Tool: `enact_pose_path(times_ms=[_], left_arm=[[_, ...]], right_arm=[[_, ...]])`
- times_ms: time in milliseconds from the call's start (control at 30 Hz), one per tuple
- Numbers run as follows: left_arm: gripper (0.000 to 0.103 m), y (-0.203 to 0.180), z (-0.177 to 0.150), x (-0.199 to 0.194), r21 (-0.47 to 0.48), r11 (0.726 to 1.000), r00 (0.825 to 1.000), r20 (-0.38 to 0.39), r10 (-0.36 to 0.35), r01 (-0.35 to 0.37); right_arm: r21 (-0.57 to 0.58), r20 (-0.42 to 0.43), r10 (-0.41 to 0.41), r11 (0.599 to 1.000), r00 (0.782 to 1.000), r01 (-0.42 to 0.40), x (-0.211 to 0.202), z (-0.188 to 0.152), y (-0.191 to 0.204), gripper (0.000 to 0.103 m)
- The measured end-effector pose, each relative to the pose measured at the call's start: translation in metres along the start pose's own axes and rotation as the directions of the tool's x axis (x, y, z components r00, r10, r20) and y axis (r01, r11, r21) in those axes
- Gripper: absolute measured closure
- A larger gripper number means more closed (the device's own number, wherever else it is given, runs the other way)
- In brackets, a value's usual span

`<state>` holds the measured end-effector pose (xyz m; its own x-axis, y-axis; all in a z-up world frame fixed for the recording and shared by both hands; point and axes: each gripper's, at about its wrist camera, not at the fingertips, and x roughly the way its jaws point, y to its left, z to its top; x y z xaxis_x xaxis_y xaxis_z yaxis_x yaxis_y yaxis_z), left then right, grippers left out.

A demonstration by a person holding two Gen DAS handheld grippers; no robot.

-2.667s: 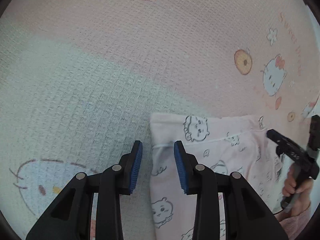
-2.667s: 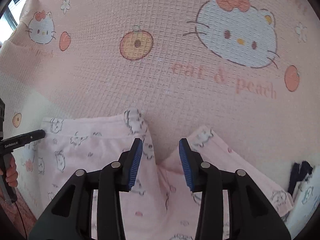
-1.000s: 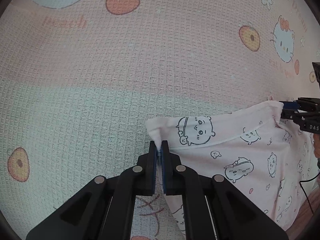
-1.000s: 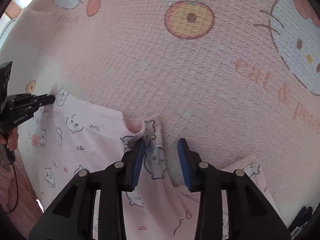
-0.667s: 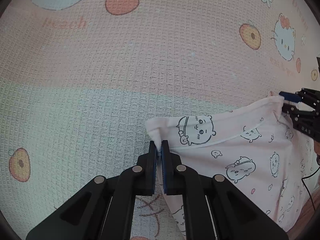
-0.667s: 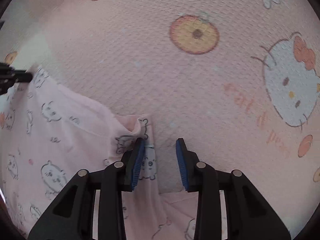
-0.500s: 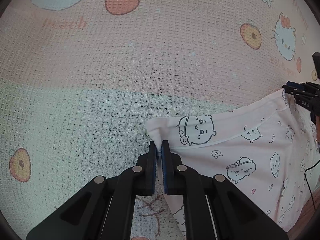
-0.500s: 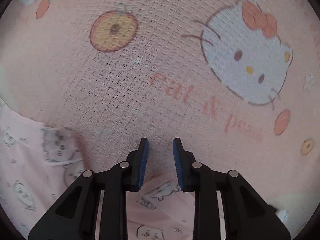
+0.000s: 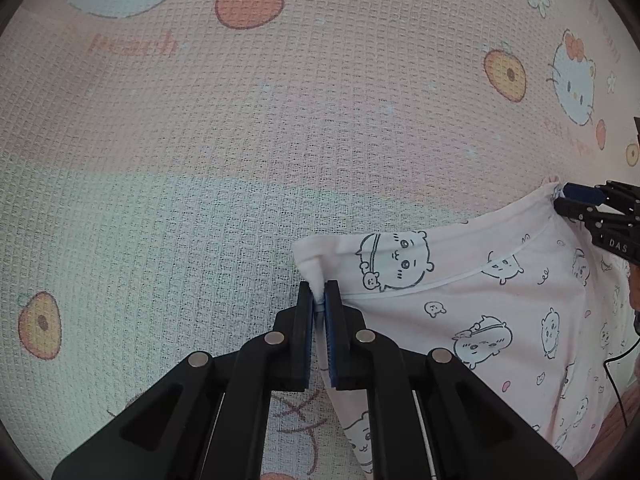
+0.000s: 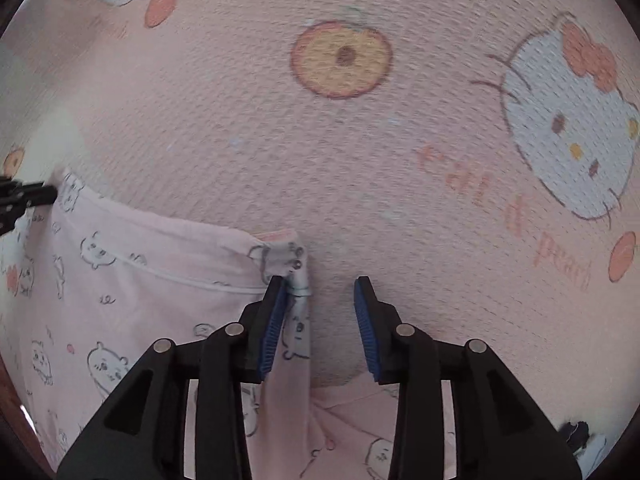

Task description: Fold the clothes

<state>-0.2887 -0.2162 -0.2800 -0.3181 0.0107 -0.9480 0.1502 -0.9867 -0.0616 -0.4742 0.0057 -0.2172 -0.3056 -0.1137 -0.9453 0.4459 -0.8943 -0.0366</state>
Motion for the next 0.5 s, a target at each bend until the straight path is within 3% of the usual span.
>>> enact_pose_path(times_ms=[67,167,200,267,333,433,500], left_arm=[[0.095,0.003,0.0,0.0,-0.012,1.0,1.0,0.005,-0.004,0.004],[0.098,0.008,0.002,0.005,-0.026,0.999,1.0,0.015,-0.02,0.02],[0.098,0.009,0.002,0.006,-0.025,1.0,1.0,0.019,-0.018,0.018],[0.098,0.01,0.004,0.009,-0.011,1.0,1.0,0.028,-0.003,0.004],[0.098,0.01,0.008,0.01,0.011,1.0,0.999,0.04,0.018,-0.018],[0.094,0.004,0.012,0.013,0.026,0.998,0.998,0.042,0.052,-0.054],[0.092,-0.001,0.013,0.011,0.023,0.997,0.996,0.037,0.076,-0.077]], right_arm=[[0.062,0.01,-0.003,0.998,1.0,0.003,-0.002,0.006,-0.012,0.069],[0.061,-0.047,0.188,0.981,0.981,-0.185,0.006,0.009,-0.006,0.068],[0.044,-0.057,0.213,0.977,0.976,-0.21,0.01,0.011,-0.001,0.066],[-0.052,-0.021,0.115,0.992,0.993,-0.116,0.012,0.016,0.012,0.08],[-0.064,-0.001,0.077,0.995,0.997,-0.077,0.015,0.027,0.014,0.091],[0.014,-0.003,0.048,0.999,0.999,-0.048,0.02,0.049,0.0,0.091],[0.088,-0.021,0.089,0.992,0.996,-0.086,-0.005,0.005,0.015,0.087]])
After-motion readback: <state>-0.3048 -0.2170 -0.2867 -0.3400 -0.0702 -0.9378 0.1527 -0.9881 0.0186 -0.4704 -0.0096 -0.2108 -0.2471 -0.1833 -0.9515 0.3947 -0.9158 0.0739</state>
